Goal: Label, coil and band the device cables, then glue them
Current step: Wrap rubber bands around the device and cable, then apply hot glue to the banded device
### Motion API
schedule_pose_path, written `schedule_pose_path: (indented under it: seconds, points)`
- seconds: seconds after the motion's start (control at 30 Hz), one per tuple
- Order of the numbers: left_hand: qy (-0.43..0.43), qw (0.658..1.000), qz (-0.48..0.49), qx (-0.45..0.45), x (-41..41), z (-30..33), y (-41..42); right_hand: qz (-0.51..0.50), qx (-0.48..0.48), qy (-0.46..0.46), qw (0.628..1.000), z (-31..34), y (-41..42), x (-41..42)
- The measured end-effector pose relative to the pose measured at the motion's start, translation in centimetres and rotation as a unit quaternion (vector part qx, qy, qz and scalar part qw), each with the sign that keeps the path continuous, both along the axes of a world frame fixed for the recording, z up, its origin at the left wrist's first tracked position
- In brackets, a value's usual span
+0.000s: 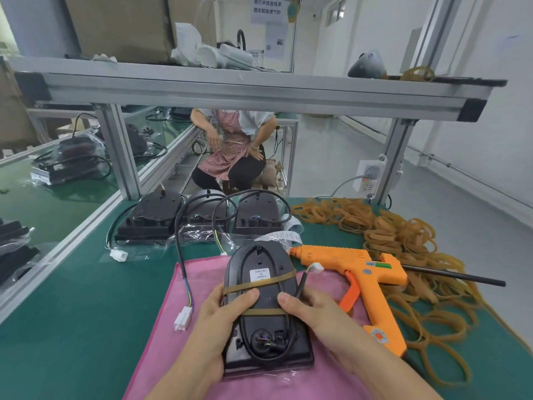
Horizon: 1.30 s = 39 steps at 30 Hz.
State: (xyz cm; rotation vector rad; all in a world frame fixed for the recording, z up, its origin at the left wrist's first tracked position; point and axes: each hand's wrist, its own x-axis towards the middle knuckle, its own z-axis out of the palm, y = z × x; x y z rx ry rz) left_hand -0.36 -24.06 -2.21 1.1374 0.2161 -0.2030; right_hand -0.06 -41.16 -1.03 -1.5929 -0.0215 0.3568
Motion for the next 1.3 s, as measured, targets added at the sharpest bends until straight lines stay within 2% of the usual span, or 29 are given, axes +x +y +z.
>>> schedule_pose_path:
  seconds: [0.07,0.13,0.23,0.3,0.37,0.43,0.53,0.6,0.77,0.93,1.0,1.1,1.2,1.3]
  points:
    - [0.017,1.000,-0.002,0.015,0.1,0.0,-0.1,0.015,-0.088,0.000,0.996,0.2,-0.1,-0.1]
    - [0.032,0.999,0.005,0.027,0.3,-0.1,-0.1,0.016,-0.242,-0.049,0.969,0.6,-0.5,0.0]
    - [0.053,0.998,0.015,0.035,0.6,-0.1,0.0,-0.035,-0.402,-0.166,0.900,1.2,-1.7,0.2]
    - [0.060,0.997,0.016,0.038,0.7,-0.1,0.1,-0.091,-0.506,-0.198,0.835,1.5,-3.1,0.3]
    - [0.064,0.997,0.015,0.040,0.7,0.0,0.1,-0.128,-0.603,-0.185,0.765,1.9,-4.6,0.6]
    - [0.066,0.997,0.015,0.043,0.8,0.0,0.0,-0.147,-0.665,-0.145,0.718,2.2,-5.5,1.1]
    - [0.069,0.996,0.016,0.045,0.9,0.1,0.0,-0.140,-0.714,-0.085,0.681,2.6,-6.1,2.1]
    - [0.071,0.996,0.015,0.044,0.9,0.1,0.0,-0.120,-0.727,-0.044,0.674,2.8,-6.5,2.8]
    - [0.076,0.996,0.011,0.040,0.8,0.3,0.1,-0.111,-0.715,-0.021,0.690,2.6,-7.5,3.7]
    - [0.075,0.997,-0.007,0.035,0.7,0.3,0.4,-0.091,-0.640,0.077,0.759,3.4,-9.2,4.5]
    - [0.070,0.997,-0.016,0.035,0.6,0.3,0.5,-0.115,-0.553,0.126,0.815,3.3,-9.9,4.8]
    - [0.064,0.997,-0.020,0.033,0.6,0.2,0.7,-0.198,-0.324,0.184,0.907,2.7,-11.3,5.2]
    - [0.061,0.997,-0.019,0.029,0.7,0.0,0.9,-0.212,-0.151,0.188,0.947,2.2,-12.4,4.8]
    - [0.052,0.998,-0.009,0.029,1.0,0.0,1.7,-0.180,-0.027,0.143,0.973,2.0,-13.1,4.0]
